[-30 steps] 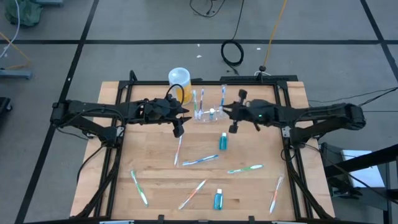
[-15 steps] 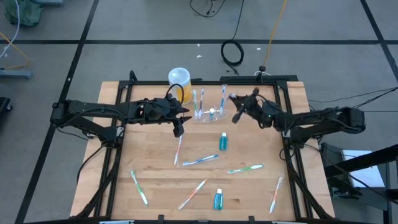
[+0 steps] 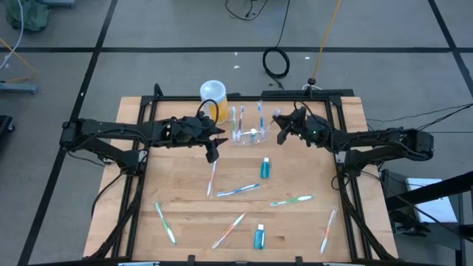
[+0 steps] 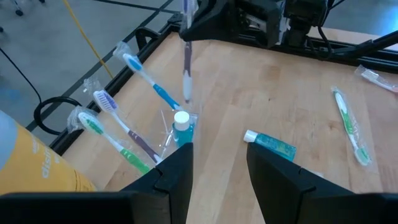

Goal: Pick & Place toothbrushing station
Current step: Put the purple toothbrush into the transparent organizer, then put the top orange toothbrush into the transparent organizer

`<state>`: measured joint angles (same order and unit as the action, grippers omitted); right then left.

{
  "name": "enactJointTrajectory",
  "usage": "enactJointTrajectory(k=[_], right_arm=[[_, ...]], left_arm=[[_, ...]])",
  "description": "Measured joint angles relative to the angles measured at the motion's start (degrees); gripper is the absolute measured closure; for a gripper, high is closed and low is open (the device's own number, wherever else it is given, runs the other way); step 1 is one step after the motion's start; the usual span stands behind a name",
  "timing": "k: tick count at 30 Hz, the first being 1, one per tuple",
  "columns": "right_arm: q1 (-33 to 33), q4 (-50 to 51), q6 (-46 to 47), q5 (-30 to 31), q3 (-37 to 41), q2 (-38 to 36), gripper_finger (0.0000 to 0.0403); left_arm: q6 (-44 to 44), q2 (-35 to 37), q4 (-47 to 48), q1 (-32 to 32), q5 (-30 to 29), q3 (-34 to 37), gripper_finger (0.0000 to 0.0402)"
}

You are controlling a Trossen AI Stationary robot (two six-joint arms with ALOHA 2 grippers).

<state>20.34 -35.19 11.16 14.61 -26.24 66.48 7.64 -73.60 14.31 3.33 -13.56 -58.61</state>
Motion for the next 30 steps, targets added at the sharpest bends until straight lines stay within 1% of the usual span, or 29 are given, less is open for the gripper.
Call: enactJointTrajectory(k=[2,5,8,11,14,16,24,30], right_arm=[[0.67,0.51,2.36,-2.33,0.0,-0.04,0.0384],[1.11,2.07,2.75,-2.8,0.0,0.0,0.0384],[1.13,1.63,0.08,-2.79,0.0,-0.02,0.0383],[0.97,1.81,-4.64,-2.91,0.0,-0.02,0.0373],[0.58,2.86,-9.13,-2.87,0.0,-0.02,0.0353],[0.34,3.67,-10.38,-2.88,0.0,-0.02,0.0336],[0.17,3.89,-10.2,-2.76,0.0,-0.02,0.0259],[-0.12,2.58,-8.77,-2.76,0.0,-0.04,0.0224]], left_arm=[[0.02,-0.01,-0.01,0.0,0.0,0.0,0.0245],[0.02,0.0,0.0,0.0,0.0,0.0,0.0245],[0.03,-0.01,0.01,0.0,0.0,0.0,0.0245],[-0.06,-0.01,0.01,0.0,0.0,0.0,0.0245],[-0.63,-0.01,0.01,0.0,0.0,0.0,0.0245],[-0.91,-0.01,0.01,0.0,0.02,0.0,0.0245],[-0.96,0.0,0.01,0.0,0.01,0.0,0.0245],[-0.88,0.0,0.01,0.0,0.04,0.0,0.0245]])
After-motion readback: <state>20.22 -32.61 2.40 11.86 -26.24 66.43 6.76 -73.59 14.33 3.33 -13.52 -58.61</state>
